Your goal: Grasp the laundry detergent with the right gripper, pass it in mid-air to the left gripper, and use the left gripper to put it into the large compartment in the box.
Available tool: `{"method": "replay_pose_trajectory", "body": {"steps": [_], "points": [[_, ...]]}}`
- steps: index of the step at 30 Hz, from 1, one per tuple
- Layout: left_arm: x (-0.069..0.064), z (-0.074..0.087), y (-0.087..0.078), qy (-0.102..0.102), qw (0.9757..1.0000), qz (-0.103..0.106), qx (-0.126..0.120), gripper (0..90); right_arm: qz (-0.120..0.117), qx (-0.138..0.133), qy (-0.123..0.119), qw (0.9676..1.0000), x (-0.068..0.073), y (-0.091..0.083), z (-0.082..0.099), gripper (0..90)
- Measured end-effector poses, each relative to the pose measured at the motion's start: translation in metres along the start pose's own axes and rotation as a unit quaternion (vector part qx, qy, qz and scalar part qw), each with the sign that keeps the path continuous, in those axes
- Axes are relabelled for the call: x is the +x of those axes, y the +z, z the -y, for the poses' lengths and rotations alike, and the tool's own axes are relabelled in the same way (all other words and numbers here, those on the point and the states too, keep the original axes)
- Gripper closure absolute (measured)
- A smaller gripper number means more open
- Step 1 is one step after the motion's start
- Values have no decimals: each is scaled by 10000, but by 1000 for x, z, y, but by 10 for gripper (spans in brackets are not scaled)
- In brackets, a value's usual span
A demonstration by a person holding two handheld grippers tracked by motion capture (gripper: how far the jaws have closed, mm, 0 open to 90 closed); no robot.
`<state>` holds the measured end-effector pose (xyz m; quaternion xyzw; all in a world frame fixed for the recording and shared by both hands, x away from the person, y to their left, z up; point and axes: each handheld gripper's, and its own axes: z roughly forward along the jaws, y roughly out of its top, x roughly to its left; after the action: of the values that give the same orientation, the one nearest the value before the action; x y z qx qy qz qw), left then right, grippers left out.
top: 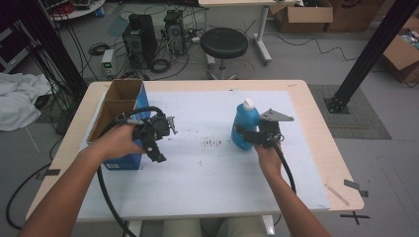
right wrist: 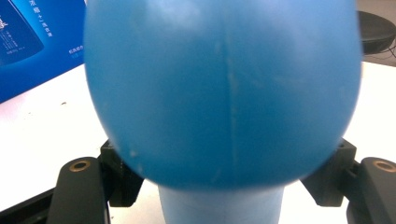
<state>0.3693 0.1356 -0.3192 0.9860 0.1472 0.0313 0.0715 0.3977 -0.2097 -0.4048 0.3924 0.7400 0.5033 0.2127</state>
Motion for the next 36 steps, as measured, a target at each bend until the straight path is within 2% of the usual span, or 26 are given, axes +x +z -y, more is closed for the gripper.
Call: {"method": "replay_pose_trajectory", "body": {"steps": [23,36], "points": [[1,0,0,-3,10000,0,1,210,16,-70,-83,9999,3,1,0,384],[2,1,1,-9,10000,2,-7,210,167,-95,-112,9998,6,1,0,427]]}}
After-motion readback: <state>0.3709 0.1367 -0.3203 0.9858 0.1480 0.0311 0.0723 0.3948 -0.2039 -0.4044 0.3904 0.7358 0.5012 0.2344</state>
